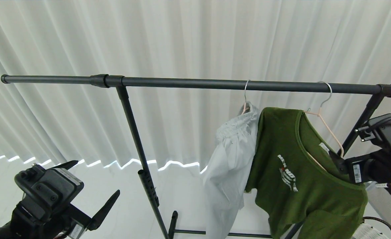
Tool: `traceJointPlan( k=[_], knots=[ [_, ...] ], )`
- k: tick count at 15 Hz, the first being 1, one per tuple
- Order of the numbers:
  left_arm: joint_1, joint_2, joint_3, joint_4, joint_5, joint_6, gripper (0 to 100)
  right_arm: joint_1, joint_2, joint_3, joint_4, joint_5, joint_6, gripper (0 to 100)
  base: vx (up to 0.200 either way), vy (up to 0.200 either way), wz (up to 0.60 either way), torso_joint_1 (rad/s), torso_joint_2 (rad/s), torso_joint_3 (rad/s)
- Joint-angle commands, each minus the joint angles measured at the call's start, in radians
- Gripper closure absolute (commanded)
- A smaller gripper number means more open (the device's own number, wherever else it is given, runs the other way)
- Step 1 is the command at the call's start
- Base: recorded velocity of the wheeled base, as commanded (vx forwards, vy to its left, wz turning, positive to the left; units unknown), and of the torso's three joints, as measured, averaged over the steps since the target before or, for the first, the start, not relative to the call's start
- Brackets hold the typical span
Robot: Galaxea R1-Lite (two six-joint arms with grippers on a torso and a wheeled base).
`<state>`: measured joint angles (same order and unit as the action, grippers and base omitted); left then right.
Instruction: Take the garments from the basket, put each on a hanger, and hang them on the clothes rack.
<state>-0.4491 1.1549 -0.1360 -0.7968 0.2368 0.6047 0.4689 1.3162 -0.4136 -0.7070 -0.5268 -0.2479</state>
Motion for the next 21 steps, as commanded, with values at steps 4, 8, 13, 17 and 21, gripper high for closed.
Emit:
traceJointPlan(
  k=[4, 8, 13, 17, 21],
  knots=[
    [0.089, -0.066, 0.049, -0.001, 0.072, -0.013, 0, 0.069, -0.319, 0.150, -0.009, 0.051, -0.033, 0, 0.000, 0.000, 0.00, 0.000, 0.00, 0.000],
    [0.336, -0.259, 0.136, 0.036, 0.127, -0.045, 0, -0.107, -0.612, 0.188, 0.271, 0.048, -0.047, 0, 0.000, 0.000, 0.00, 0.000, 0.00, 0.000],
    [0.541, -0.566, 0.136, 0.248, 0.131, -0.094, 0, -0.449, -1.031, 0.156, 0.885, 0.050, -0.008, 0, 0.000, 0.000, 0.00, 0.000, 0.00, 0.000],
    [0.546, -1.077, 0.136, 0.712, 0.203, -0.100, 0, -0.497, -1.261, 0.216, 1.094, 0.047, 0.068, 0, 0.000, 0.000, 0.00, 0.000, 0.00, 0.000],
    [0.546, -1.063, 0.136, 0.711, 0.311, -0.143, 0, -0.469, -1.315, 0.228, 1.068, 0.051, 0.142, 0, 0.000, 0.000, 0.00, 0.000, 0.00, 0.000]
  ],
)
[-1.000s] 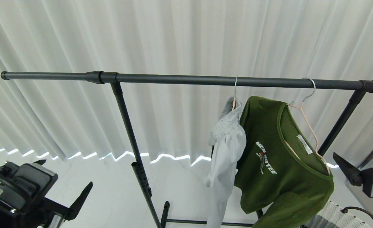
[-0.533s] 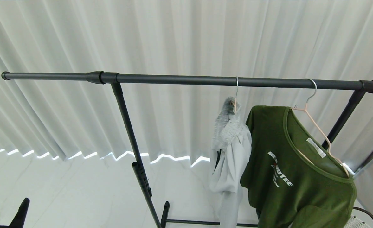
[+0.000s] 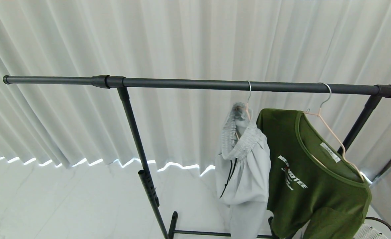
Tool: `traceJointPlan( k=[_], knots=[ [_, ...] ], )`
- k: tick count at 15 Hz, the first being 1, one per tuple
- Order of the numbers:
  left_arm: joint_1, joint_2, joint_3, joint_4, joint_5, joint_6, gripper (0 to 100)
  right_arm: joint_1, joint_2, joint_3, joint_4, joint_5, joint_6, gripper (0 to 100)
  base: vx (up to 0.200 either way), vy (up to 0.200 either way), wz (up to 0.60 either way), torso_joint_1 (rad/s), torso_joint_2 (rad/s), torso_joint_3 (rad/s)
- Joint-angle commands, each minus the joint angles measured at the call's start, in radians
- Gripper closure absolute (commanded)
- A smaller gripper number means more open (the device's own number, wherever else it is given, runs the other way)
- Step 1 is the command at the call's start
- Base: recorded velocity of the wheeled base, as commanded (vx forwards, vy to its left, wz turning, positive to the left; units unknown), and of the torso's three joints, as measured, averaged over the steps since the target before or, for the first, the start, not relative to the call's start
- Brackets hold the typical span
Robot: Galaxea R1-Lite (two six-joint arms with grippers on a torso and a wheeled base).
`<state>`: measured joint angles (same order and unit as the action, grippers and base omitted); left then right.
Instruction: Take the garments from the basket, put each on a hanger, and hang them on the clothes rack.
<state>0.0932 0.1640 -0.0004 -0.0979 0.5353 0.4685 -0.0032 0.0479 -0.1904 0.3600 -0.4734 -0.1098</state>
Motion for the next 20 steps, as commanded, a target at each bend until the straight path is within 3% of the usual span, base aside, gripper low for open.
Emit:
traceJointPlan(
  k=[1, 5, 7, 8, 9, 10, 12, 14, 17, 20],
  knots=[
    [0.003, -0.072, 0.000, 0.012, 0.012, -0.005, 0, 0.003, -0.048, 0.005, 0.002, -0.005, 0.012, 0, 0.000, 0.000, 0.00, 0.000, 0.00, 0.000],
    [0.003, -0.072, 0.000, 0.014, 0.015, -0.044, 0, 0.003, -0.046, 0.023, -0.018, -0.030, 0.079, 0, 0.000, 0.000, 0.00, 0.000, 0.00, 0.000],
    [0.003, -0.072, 0.000, 0.017, -0.009, -0.080, 0, 0.003, -0.046, 0.074, -0.154, -0.073, 0.090, 0, 0.000, 0.000, 0.00, 0.000, 0.00, 0.000],
    [0.003, -0.072, 0.000, 0.020, -0.109, -0.156, 0, 0.003, -0.046, 0.141, -0.299, -0.073, 0.088, 0, 0.000, 0.000, 0.00, 0.000, 0.00, 0.000],
    [0.003, -0.072, 0.000, 0.030, -0.261, -0.232, 0, 0.003, -0.046, 0.190, -0.446, -0.057, 0.088, 0, 0.000, 0.000, 0.00, 0.000, 0.00, 0.000],
    [0.003, -0.072, 0.000, 0.037, -0.308, -0.252, 0, 0.003, -0.046, 0.190, -0.451, -0.042, 0.088, 0, 0.000, 0.000, 0.00, 0.000, 0.00, 0.000],
    [0.003, -0.070, 0.000, 0.049, -0.468, -0.375, 0, 0.003, -0.046, 0.190, -0.427, 0.122, 0.087, 0, 0.000, 0.000, 0.00, 0.000, 0.00, 0.000],
    [0.003, -0.070, 0.000, 0.090, -0.535, -0.461, 0, 0.003, -0.048, 0.190, -0.400, 0.282, 0.091, 0, 0.000, 0.000, 0.00, 0.000, 0.00, 0.000],
    [0.003, -0.070, 0.000, 0.095, -0.538, -0.439, 0, 0.003, -0.048, 0.190, -0.372, 0.397, 0.125, 0, 0.000, 0.000, 0.00, 0.000, 0.00, 0.000],
    [0.002, -0.070, 0.000, 0.095, -0.541, -0.438, 0, 0.003, -0.048, 0.190, -0.368, 0.406, 0.124, 0, 0.000, 0.000, 0.00, 0.000, 0.00, 0.000]
  ],
)
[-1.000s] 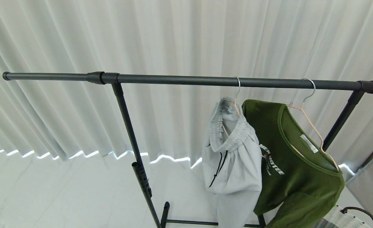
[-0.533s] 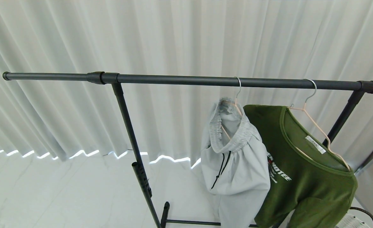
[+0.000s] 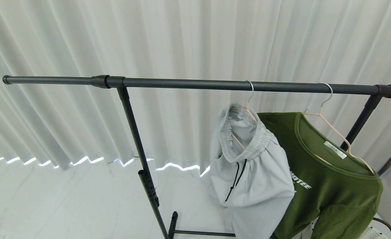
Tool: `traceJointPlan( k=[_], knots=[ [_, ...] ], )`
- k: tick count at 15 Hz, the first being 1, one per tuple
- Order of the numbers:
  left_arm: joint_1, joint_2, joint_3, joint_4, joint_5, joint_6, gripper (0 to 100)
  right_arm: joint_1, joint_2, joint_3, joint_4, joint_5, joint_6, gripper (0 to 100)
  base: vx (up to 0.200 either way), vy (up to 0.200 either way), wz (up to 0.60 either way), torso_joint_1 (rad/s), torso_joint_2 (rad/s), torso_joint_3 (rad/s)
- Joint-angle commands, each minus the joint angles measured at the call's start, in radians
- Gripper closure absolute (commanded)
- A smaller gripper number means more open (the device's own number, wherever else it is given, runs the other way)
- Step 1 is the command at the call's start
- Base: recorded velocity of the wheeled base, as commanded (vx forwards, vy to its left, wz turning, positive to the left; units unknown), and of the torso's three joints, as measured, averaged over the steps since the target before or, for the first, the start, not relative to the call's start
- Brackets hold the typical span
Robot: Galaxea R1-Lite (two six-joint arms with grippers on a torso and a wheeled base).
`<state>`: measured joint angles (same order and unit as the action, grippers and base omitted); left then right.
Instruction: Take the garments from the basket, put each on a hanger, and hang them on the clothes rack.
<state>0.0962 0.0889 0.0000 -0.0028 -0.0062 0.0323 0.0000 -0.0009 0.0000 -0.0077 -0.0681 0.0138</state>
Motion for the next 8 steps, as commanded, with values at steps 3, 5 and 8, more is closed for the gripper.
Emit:
traceJointPlan(
  k=[3, 5, 8],
  knots=[
    [-0.138, -0.020, 0.000, 0.006, -0.037, 0.050, 0, 0.000, 0.001, 0.000, 0.000, 0.001, 0.000, 0, 0.000, 0.000, 0.00, 0.000, 0.00, 0.000],
    [-0.125, -0.021, 0.000, 0.006, -0.052, 0.081, 0, 0.000, 0.001, 0.000, 0.000, 0.001, 0.000, 0, 0.000, 0.000, 0.00, 0.000, 0.00, 0.000],
    [-0.087, -0.089, 0.000, 0.006, -0.052, 0.064, 0, 0.000, 0.001, 0.000, 0.002, -0.004, 0.003, 0, 0.000, 0.000, 0.00, 0.000, 0.00, 0.000]
  ],
)
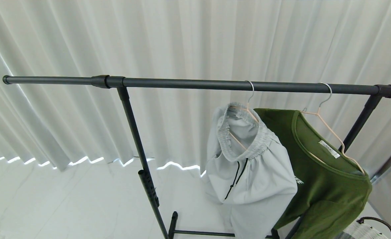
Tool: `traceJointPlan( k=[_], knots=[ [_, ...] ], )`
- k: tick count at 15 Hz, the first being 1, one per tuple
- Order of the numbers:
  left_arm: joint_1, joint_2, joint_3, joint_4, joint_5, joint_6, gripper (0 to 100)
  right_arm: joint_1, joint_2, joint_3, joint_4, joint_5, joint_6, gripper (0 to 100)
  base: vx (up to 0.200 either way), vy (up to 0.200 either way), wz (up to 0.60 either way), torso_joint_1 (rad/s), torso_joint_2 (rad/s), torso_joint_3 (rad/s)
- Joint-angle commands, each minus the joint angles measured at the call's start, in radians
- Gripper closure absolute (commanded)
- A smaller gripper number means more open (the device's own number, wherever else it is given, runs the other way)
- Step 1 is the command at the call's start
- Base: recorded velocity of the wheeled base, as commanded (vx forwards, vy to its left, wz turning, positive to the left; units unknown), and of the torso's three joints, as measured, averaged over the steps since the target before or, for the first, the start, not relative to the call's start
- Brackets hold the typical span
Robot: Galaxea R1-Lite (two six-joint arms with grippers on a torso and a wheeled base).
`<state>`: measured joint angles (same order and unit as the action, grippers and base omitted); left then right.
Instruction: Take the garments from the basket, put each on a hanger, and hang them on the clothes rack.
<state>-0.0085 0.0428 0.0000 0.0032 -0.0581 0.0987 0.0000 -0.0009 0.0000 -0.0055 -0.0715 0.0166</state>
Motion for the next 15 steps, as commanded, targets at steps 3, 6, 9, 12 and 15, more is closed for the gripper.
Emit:
traceJointPlan(
  k=[3, 6, 9, 12, 15],
  knots=[
    [0.016, -0.043, 0.000, 0.000, 0.011, -0.073, 0, 0.000, 0.001, 0.000, -0.001, -0.001, 0.000, 0, 0.000, 0.000, 0.00, 0.000, 0.00, 0.000],
    [0.016, -0.043, 0.000, 0.000, 0.015, -0.083, 0, 0.000, 0.001, 0.000, -0.001, -0.001, 0.000, 0, 0.000, 0.000, 0.00, 0.000, 0.00, 0.000],
    [0.016, -0.043, 0.000, 0.000, 0.015, -0.083, 0, 0.000, 0.001, 0.000, -0.001, -0.001, 0.000, 0, 0.000, 0.000, 0.00, 0.000, 0.00, 0.000],
    [0.016, -0.043, 0.000, 0.000, 0.015, -0.083, 0, 0.000, 0.001, 0.000, -0.001, -0.001, 0.000, 0, 0.000, 0.000, 0.00, 0.000, 0.00, 0.000],
    [0.016, -0.043, 0.000, 0.000, 0.015, -0.083, 0, 0.000, 0.001, 0.000, -0.001, -0.001, 0.000, 0, 0.000, 0.000, 0.00, 0.000, 0.00, 0.000]
  ],
)
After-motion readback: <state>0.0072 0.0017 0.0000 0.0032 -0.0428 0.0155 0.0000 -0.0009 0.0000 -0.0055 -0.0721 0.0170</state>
